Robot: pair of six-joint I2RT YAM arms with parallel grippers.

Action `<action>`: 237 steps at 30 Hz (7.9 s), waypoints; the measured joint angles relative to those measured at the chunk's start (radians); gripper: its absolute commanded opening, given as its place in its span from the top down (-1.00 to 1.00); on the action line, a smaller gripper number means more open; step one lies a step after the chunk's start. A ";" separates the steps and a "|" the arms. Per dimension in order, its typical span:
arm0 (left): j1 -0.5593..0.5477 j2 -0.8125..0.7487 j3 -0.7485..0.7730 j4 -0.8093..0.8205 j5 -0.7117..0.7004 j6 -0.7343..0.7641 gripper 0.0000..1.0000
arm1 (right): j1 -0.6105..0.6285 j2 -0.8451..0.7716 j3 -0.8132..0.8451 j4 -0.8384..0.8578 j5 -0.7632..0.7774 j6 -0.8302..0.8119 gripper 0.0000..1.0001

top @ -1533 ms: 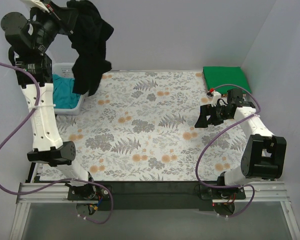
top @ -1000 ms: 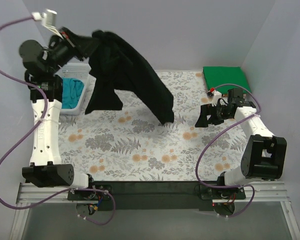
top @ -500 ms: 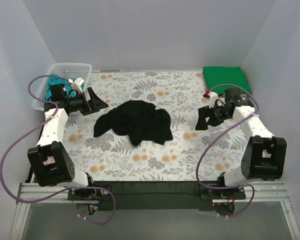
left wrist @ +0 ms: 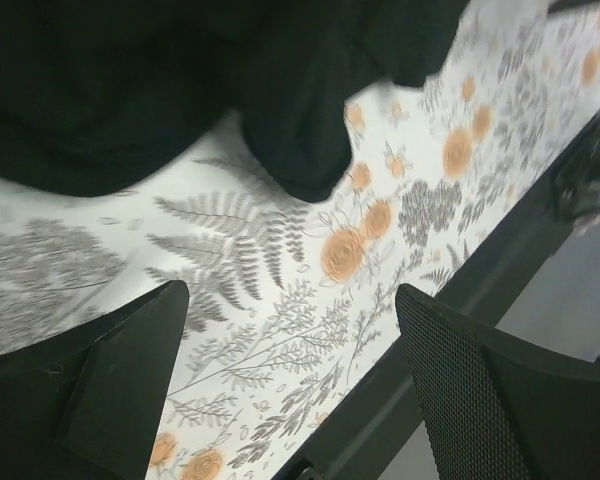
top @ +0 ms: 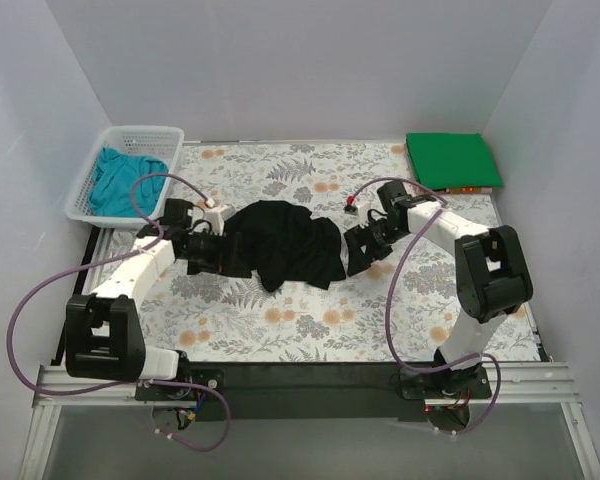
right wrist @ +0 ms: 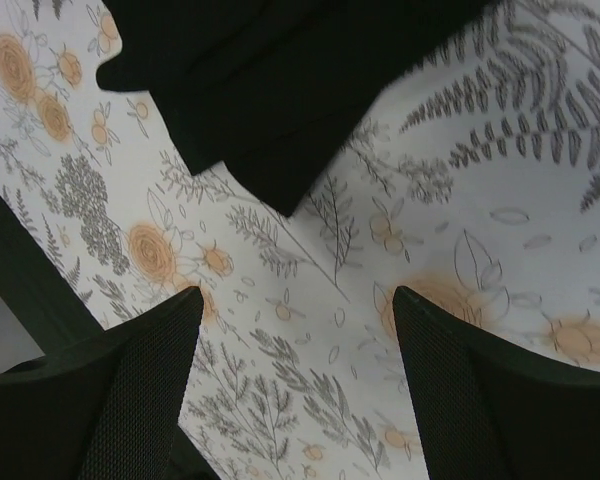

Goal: Fold and stack the t-shirts
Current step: Flatten the tshirt out

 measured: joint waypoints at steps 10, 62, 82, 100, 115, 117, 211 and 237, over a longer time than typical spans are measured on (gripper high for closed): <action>-0.207 0.114 -0.038 0.135 -0.170 -0.061 -0.58 | 0.113 0.205 0.156 0.069 -0.060 0.099 -0.57; 0.055 0.145 0.859 -0.394 0.035 0.240 1.00 | -0.401 0.003 0.349 -0.106 0.128 -0.188 0.97; 0.004 0.035 0.320 -0.446 -0.185 0.544 -0.76 | -0.396 0.076 0.358 -0.293 0.192 -0.452 -0.23; -0.121 0.661 0.646 0.026 -0.299 0.026 -0.69 | -0.312 0.397 0.545 -0.282 0.217 -0.271 -0.33; -0.208 0.820 0.781 0.161 -0.478 -0.139 0.89 | -0.277 0.443 0.563 -0.274 0.223 -0.263 0.97; -0.198 0.835 0.798 0.164 -0.491 -0.152 1.00 | -0.277 0.443 0.588 -0.274 0.222 -0.264 0.97; -0.029 0.583 0.565 0.171 -0.341 -0.084 1.00 | -0.344 0.326 0.352 0.006 0.458 -0.104 0.97; 0.132 0.143 0.267 -0.104 0.014 0.304 -0.02 | -0.382 0.218 0.352 -0.165 0.337 -0.210 0.97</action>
